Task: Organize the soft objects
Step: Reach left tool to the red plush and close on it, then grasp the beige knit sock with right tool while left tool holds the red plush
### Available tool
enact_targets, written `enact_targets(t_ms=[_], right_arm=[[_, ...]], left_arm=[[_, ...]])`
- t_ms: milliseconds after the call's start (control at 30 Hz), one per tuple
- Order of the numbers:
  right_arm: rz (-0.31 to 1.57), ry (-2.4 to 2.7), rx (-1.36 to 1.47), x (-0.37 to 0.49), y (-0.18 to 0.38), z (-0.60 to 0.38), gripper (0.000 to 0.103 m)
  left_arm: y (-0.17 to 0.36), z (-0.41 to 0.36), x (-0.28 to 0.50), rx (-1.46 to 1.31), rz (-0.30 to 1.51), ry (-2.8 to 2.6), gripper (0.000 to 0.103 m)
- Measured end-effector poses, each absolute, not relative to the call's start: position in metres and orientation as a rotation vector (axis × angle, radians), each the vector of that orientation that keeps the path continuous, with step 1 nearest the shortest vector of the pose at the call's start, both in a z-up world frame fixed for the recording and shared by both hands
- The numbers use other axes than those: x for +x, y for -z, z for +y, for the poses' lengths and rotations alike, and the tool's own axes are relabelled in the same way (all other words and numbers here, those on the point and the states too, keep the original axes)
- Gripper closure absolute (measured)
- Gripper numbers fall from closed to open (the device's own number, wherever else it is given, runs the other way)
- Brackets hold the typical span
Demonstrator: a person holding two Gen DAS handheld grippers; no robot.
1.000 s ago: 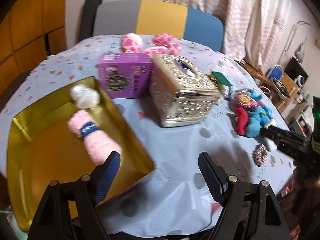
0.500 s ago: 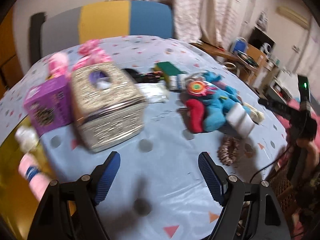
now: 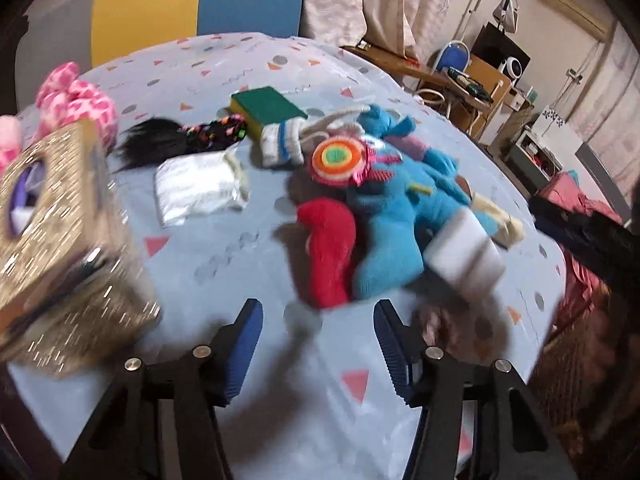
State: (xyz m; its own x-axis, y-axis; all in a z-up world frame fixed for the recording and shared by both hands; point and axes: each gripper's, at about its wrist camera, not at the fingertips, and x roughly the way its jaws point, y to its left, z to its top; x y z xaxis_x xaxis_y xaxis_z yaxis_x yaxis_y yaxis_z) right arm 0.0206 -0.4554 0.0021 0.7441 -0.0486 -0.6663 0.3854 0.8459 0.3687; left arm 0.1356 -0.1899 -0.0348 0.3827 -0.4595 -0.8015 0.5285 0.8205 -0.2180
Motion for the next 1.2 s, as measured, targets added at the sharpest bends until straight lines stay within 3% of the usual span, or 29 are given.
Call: enact_targets(t_ms=[233, 567, 600, 667, 733, 833, 1200], right_arm=[[0.703, 0.215, 0.576, 0.021, 0.002, -0.461, 0.058], [0.703, 0.201, 0.632, 0.022, 0.005, -0.468, 0.058], [0.705, 0.2, 0.634, 0.023, 0.005, -0.469, 0.058], [0.709, 0.202, 0.636, 0.023, 0.006, -0.469, 0.058], [0.709, 0.204, 0.635, 0.024, 0.007, -0.47, 0.058], [0.714, 0.211, 0.637, 0.024, 0.008, -0.47, 0.058], [0.738, 0.234, 0.639, 0.024, 0.013, -0.473, 0.058]], left_arm=[[0.047, -0.228, 0.165, 0.073, 1.003, 0.657, 0.035], [0.073, -0.254, 0.205, -0.001, 1.099, 0.622, 0.035], [0.075, -0.254, 0.207, -0.004, 1.11, 0.608, 0.039], [0.08, -0.251, 0.207, -0.015, 1.137, 0.61, 0.07], [0.086, -0.245, 0.203, 0.005, 1.147, 0.612, 0.08], [0.084, -0.234, 0.19, 0.024, 1.124, 0.628, 0.085], [0.072, -0.173, 0.103, 0.069, 1.07, 0.67, 0.085]])
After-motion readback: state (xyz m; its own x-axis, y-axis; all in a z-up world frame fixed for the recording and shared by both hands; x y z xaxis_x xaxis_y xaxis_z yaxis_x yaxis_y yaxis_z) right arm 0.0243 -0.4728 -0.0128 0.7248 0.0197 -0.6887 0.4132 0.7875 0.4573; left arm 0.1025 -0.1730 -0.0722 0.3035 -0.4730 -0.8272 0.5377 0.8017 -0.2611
